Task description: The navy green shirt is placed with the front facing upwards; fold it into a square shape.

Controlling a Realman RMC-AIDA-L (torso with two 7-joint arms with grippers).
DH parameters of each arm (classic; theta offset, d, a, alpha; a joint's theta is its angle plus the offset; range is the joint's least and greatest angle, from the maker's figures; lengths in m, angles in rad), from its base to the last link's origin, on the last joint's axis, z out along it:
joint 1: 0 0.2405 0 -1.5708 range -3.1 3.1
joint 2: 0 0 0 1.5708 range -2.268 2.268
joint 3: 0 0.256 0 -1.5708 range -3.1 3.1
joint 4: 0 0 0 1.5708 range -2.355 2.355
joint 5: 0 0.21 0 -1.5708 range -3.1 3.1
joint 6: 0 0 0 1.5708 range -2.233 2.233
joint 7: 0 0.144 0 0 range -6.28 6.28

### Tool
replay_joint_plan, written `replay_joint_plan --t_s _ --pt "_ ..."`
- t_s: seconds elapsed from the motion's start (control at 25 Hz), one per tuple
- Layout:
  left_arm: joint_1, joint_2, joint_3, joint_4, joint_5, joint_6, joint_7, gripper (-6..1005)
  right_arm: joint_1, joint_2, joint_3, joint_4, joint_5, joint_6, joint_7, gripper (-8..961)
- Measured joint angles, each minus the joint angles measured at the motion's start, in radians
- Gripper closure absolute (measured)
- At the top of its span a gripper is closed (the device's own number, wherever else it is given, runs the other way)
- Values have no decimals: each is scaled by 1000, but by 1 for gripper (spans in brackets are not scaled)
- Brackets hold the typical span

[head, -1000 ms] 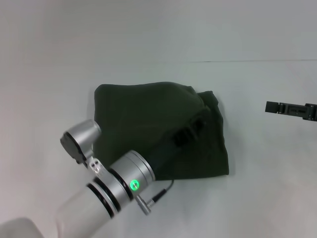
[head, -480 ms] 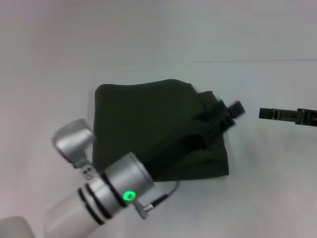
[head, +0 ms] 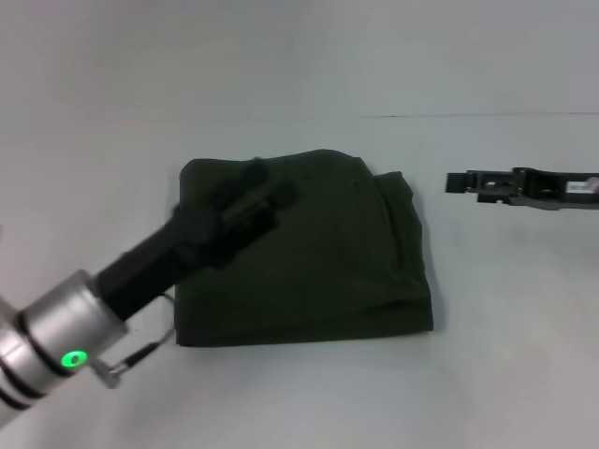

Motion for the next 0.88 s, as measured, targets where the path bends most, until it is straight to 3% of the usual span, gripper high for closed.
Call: replay_joint_plan --t_s 0.04,0.28,0.44,0.6,0.88 --pt "13 0 1 39 0 3 -5 205 11 1 -3 16 -2 9 4 90" --pt "93 2 3 225 3 10 -6 205 71 3 -39 118 -4 96 22 96" --pt "123 9 18 278 4 20 4 205 108 34 -74 166 -5 179 24 100" --pt "159 19 101 345 5 30 45 206 137 64 -115 191 -6 261 31 104" --pt "174 18 189 406 17 12 65 207 170 91 -145 235 -8 331 46 112"
